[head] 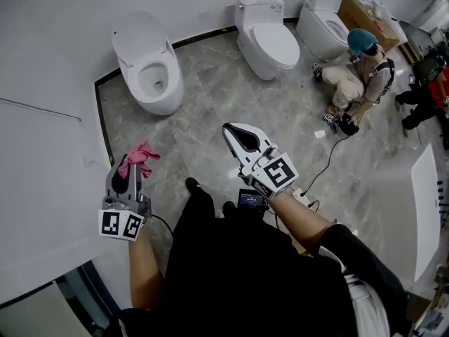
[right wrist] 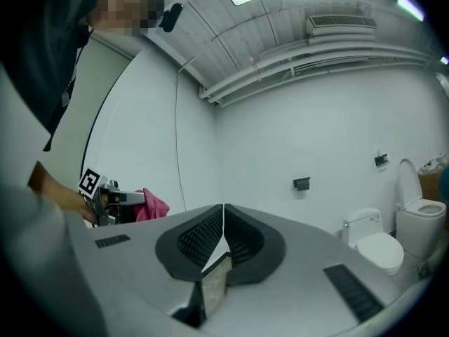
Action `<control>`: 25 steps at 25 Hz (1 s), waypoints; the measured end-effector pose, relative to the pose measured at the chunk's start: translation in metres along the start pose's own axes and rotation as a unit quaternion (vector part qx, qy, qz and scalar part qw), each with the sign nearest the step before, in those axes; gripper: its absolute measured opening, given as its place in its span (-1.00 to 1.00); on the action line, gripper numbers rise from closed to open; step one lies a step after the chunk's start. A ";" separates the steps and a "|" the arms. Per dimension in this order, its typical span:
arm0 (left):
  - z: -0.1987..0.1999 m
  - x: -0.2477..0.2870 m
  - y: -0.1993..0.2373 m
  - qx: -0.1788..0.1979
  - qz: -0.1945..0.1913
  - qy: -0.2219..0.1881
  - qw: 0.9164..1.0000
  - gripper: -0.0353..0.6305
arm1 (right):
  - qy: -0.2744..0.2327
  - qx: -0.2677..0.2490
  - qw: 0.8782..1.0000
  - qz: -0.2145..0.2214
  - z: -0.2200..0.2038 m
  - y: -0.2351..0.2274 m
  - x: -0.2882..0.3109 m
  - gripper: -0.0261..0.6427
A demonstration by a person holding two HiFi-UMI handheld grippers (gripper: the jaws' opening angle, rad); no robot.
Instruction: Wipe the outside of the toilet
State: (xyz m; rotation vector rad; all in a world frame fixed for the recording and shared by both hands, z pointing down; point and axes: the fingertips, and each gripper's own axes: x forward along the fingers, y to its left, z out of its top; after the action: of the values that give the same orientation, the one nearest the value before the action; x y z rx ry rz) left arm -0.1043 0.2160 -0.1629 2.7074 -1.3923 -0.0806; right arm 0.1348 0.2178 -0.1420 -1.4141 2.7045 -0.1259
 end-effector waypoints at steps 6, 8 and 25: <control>-0.002 -0.038 -0.055 -0.005 -0.010 0.002 1.000 -0.66 | 0.021 0.020 1.000 0.011 -0.012 0.028 -0.063 -0.82; -0.001 -0.045 -0.059 -0.006 -0.014 0.000 1.000 -0.66 | 0.020 0.019 1.000 0.013 -0.007 0.035 -0.069 -0.82; 0.000 -0.139 0.008 -0.006 -0.026 0.002 1.000 -0.66 | 0.022 -0.002 0.999 -0.042 -0.002 0.114 -0.030 -0.82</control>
State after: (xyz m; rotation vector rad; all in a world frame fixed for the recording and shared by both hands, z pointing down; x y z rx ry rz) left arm -0.1911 0.3245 -0.1614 2.7326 -1.3152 -0.0883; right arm 0.0590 0.3069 -0.1515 -1.5450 2.6808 -0.1595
